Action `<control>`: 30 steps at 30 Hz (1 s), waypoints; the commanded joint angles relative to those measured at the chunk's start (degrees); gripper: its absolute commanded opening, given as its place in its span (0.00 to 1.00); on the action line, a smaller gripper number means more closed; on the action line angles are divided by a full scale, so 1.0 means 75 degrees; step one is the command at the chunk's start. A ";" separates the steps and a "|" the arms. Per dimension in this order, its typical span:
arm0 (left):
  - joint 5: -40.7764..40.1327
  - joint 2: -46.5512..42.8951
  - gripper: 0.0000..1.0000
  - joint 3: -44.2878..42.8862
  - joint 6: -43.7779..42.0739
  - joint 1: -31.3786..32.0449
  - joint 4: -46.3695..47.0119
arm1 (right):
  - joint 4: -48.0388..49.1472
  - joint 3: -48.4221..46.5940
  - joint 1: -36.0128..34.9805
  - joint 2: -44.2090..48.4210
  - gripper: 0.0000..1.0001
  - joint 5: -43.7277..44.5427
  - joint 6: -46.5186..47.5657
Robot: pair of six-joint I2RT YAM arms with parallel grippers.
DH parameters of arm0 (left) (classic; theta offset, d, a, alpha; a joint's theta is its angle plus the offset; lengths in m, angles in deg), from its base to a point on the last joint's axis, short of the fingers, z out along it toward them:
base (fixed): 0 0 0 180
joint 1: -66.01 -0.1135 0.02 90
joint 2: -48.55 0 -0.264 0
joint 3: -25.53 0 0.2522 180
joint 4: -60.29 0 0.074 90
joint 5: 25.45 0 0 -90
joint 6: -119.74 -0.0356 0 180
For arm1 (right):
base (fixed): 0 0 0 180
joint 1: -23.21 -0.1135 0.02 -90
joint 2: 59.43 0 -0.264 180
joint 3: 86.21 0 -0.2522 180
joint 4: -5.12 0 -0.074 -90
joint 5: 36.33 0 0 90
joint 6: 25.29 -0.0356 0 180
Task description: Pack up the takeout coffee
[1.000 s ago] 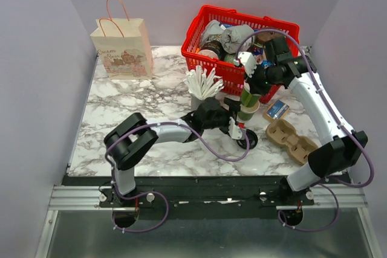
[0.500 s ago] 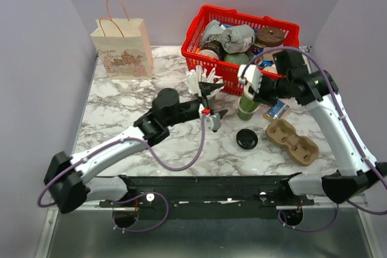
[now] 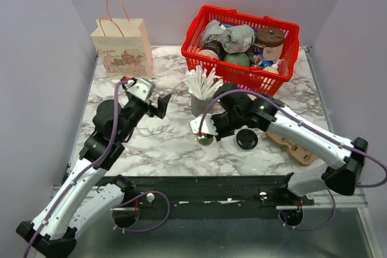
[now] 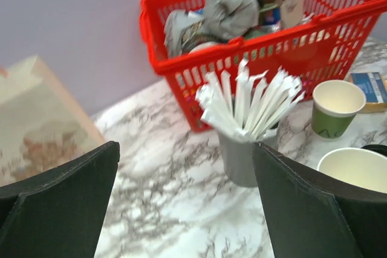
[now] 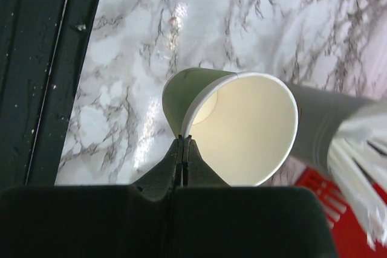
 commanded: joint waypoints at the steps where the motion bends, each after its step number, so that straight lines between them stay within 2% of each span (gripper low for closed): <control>1: -0.0385 -0.0656 0.99 0.0568 0.1507 -0.0899 -0.0641 | 0.0740 -0.0546 -0.0401 -0.1046 0.01 -0.0262 0.0406; 4: -0.0210 -0.1066 0.99 0.0826 0.1181 -0.1158 -0.0466 | 0.1430 -0.0325 -0.0694 -0.1294 0.01 -0.0134 0.0477; 6: -0.0116 -0.1336 0.99 0.0991 0.0887 -0.1463 -0.0278 | 0.2399 0.0049 -0.0939 -0.1248 0.01 0.0054 0.0454; 8: -0.0103 -0.1500 0.99 0.0991 0.0886 -0.1825 -0.0301 | 0.2662 0.0356 -0.1058 -0.1225 0.01 0.0125 0.0582; 13: 0.0200 -0.1770 0.99 0.1049 0.0933 -0.2295 -0.0407 | 0.2511 0.0426 -0.1210 -0.1447 0.01 0.0288 0.0501; 20: 0.0704 -0.1794 0.99 0.1178 0.1437 -0.2788 -0.0348 | 0.2838 0.1434 -0.1211 -0.1120 0.01 0.0559 0.0559; 28: 0.0939 -0.1747 0.98 0.1330 0.1578 -0.2952 -0.0231 | 0.3073 0.2113 -0.1211 -0.0862 0.01 0.0746 0.0583; 30: 0.0963 -0.1747 0.98 0.1319 0.1543 -0.2952 -0.0254 | 0.3050 0.2172 -0.1211 -0.0791 0.05 0.0770 0.0583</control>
